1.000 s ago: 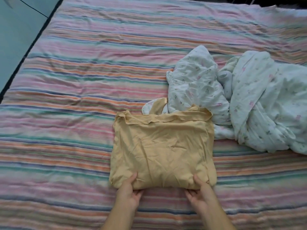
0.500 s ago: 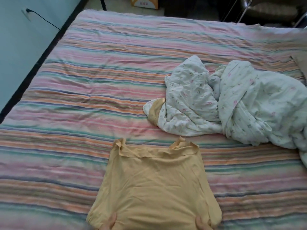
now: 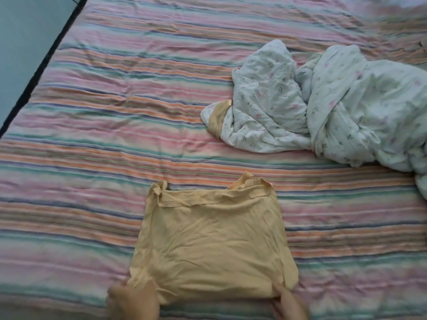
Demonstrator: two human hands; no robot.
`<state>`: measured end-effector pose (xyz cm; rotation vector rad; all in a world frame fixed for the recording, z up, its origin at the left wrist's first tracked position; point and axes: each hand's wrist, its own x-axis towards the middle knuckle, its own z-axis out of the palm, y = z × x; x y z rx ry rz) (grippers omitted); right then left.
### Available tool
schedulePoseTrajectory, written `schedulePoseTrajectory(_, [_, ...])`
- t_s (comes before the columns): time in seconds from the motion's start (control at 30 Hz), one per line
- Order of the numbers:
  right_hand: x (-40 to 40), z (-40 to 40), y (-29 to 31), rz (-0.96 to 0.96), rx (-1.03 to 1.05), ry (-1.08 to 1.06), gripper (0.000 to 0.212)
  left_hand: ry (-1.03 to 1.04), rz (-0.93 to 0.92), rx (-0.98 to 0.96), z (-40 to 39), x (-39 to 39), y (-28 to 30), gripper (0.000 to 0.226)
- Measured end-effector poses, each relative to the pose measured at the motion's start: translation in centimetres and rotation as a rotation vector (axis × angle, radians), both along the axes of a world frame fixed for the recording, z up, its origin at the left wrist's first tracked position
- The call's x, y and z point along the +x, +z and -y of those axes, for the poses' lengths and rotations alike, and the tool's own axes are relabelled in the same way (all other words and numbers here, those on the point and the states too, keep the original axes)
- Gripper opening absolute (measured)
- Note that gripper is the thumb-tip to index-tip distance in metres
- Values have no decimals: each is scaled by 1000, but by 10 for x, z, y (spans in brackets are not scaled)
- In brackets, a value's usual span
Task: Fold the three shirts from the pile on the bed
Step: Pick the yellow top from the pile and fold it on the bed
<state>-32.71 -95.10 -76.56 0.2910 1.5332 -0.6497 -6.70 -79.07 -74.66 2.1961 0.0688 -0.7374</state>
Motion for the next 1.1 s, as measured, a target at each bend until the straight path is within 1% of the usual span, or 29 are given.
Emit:
schedulePoseTrajectory(0.03, [-1, 4, 25, -22, -14, 4, 44, -162, -34, 149, -2, -17, 5, 57])
schedulePoseTrajectory(0.07, [-7, 9, -6, 51, 33, 23, 69, -251, 1, 322, -3, -31, 9, 39])
schedulePoseTrajectory(0.1, [-21, 1, -20, 35, 17, 78, 107, -315, 78, 460, -2, -41, 16, 40])
schedulePoseTrajectory(0.13, [-27, 2, -37, 56, 30, 127, 140, -416, 157, 496, 4, -45, 12, 52])
schedulePoseTrajectory(0.17, [-27, -4, -41, -19, 85, 202, 139, -484, 292, 481, 13, -48, 11, 64])
schedulePoseTrajectory(0.2, [-28, -1, -39, -64, 32, 258, 111, -613, 326, 455, 16, -55, 10, 75])
schedulePoseTrajectory(0.23, [-14, 3, -17, -163, 9, 307, 74, -756, 355, 441, 23, -67, 11, 87])
schedulePoseTrajectory(0.27, [-2, 9, -8, -213, 27, 293, 45, -891, 350, 431, 30, -77, 13, 97])
schedulePoseTrajectory(0.3, [2, 8, -3, -224, 6, 299, 29, -990, 375, 428, 36, -87, 13, 100])
schedulePoseTrajectory(0.33, [7, 11, -6, -223, 10, 269, 26, -1041, 364, 411, 43, -88, 12, 98])
schedulePoseTrajectory(0.37, [8, 13, 0, -226, 6, 269, 27, -1048, 390, 413, 51, -88, 9, 95])
schedulePoseTrajectory(0.47, [7, 12, -1, -144, -57, 302, 8, -1106, 343, 476, 66, -91, -7, 85])
schedulePoseTrajectory(0.5, [5, 11, -2, -129, -72, 291, 9, -1148, 320, 516, 71, -89, -13, 81])
schedulePoseTrajectory(0.57, [6, 13, -3, -103, -95, 284, 20, -1249, 162, 593, 80, -81, -23, 78])
schedulePoseTrajectory(0.63, [14, 13, 8, -76, -127, 338, 24, -1315, -117, 659, 88, -72, -27, 84])
schedulePoseTrajectory(0.67, [16, 12, 11, -63, -161, 373, 31, -1312, -204, 658, 93, -69, -26, 86])
schedulePoseTrajectory(0.7, [20, 10, 16, -84, -197, 410, 41, -1269, -244, 618, 96, -67, -23, 88])
schedulePoseTrajectory(0.73, [24, 9, 24, -144, -240, 432, 48, -1186, -273, 554, 99, -66, -21, 87])
schedulePoseTrajectory(0.77, [30, 7, 34, -228, -277, 474, 46, -1039, -321, 447, 102, -63, -13, 84])
schedulePoseTrajectory(0.8, [34, 5, 43, -325, -308, 528, 37, -826, -389, 297, 105, -60, -4, 82])
schedulePoseTrajectory(0.87, [47, -3, 62, -479, -399, 640, 22, -345, -612, -67, 110, -55, 19, 94])
schedulePoseTrajectory(0.9, [57, -8, 72, -530, -465, 704, 22, -188, -717, -182, 111, -51, 28, 97])
schedulePoseTrajectory(0.93, [67, -15, 81, -547, -551, 792, 26, -107, -819, -248, 110, -46, 37, 92])
schedulePoseTrajectory(1.0, [90, -35, 97, -602, -784, 922, 54, -139, -1005, -327, 106, -38, 53, 77])
schedulePoseTrajectory(1.03, [98, -46, 101, -648, -945, 1046, 61, -177, -1069, -366, 102, -31, 59, 70])
schedulePoseTrajectory(1.07, [104, -58, 103, -680, -1100, 1205, 57, -208, -1106, -400, 98, -22, 63, 64])
schedulePoseTrajectory(1.1, [113, -64, 107, -653, -1234, 1343, 52, -238, -1115, -427, 92, -12, 66, 62])
